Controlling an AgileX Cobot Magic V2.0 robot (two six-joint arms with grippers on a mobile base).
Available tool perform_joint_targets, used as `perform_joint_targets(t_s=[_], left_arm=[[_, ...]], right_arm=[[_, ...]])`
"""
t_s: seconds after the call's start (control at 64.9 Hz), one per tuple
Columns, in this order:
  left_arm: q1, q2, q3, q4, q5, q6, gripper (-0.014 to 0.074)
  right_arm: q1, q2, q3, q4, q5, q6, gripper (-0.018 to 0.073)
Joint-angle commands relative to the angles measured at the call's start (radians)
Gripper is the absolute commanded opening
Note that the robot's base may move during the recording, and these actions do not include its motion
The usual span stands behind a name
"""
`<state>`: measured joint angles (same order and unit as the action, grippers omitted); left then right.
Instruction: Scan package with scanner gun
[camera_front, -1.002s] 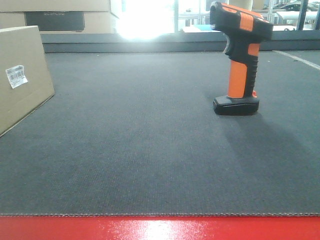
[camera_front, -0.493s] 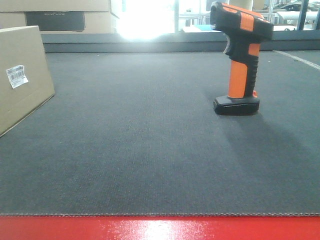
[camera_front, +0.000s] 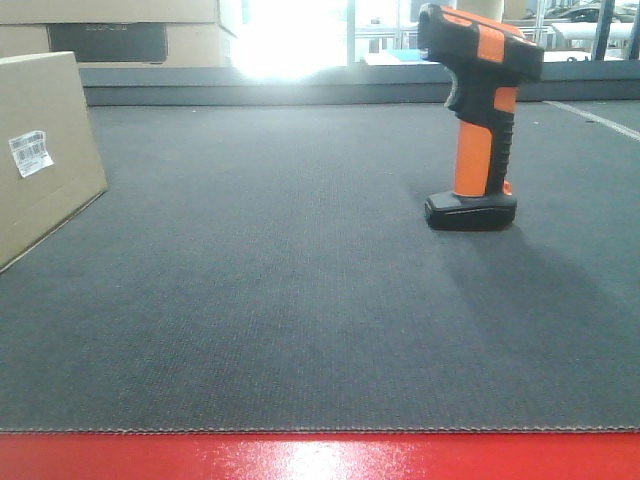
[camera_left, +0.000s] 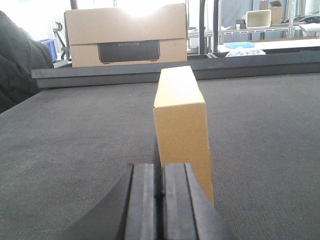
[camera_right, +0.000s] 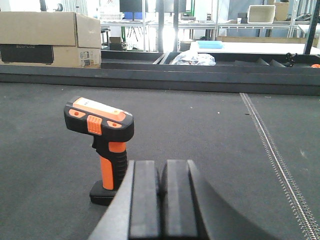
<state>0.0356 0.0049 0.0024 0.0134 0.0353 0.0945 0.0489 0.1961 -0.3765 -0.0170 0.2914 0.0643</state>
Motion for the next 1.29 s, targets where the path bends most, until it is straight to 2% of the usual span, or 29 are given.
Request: perform_joint_targets(t_s=[0.0,0.555,0.647,0.74,0.863,1.033,1.218,1.279], left_arm=[[0.0,-0.005,-0.002,-0.007,-0.025,-0.006,-0.0111],[0.0,-0.005,-0.002,-0.007,-0.025,-0.006,-0.0111],[0.0,-0.005,-0.002,-0.007,-0.025,-0.006,-0.0111],[0.0,-0.005,-0.002,-0.007,-0.025,-0.006,-0.0111],[0.0,-0.005,-0.002,-0.007,-0.025,-0.006,-0.0111],[0.0,-0.005,-0.002,-0.007,-0.025,-0.006,-0.0111],[0.0,-0.005,-0.002,-0.007,-0.025,-0.006,-0.0111],[0.0,-0.005,-0.002,-0.007,-0.025,-0.006,-0.0111]], right_arm=[[-0.006,-0.002,0.002,0.002,-0.015,-0.002,-0.0163],[-0.008,-0.002,0.002,-0.014,-0.015,-0.002,-0.0163],[-0.01,-0.002,0.014,0.017,-0.015,-0.002,-0.0163],[-0.033,-0.002,0.051,0.05,-0.051,-0.022,-0.0163],[-0.093,-0.029,0.118,0.138,-0.088,-0.112,-0.0163],[-0.171,-0.127,0.234,0.18,-0.105,-0.117,-0.0163],[-0.181,-0.196,0.375,0.175,-0.105,-0.117,-0.0163],[-0.181,-0.196,0.376,0.172,-0.105,-0.117,-0.0163]])
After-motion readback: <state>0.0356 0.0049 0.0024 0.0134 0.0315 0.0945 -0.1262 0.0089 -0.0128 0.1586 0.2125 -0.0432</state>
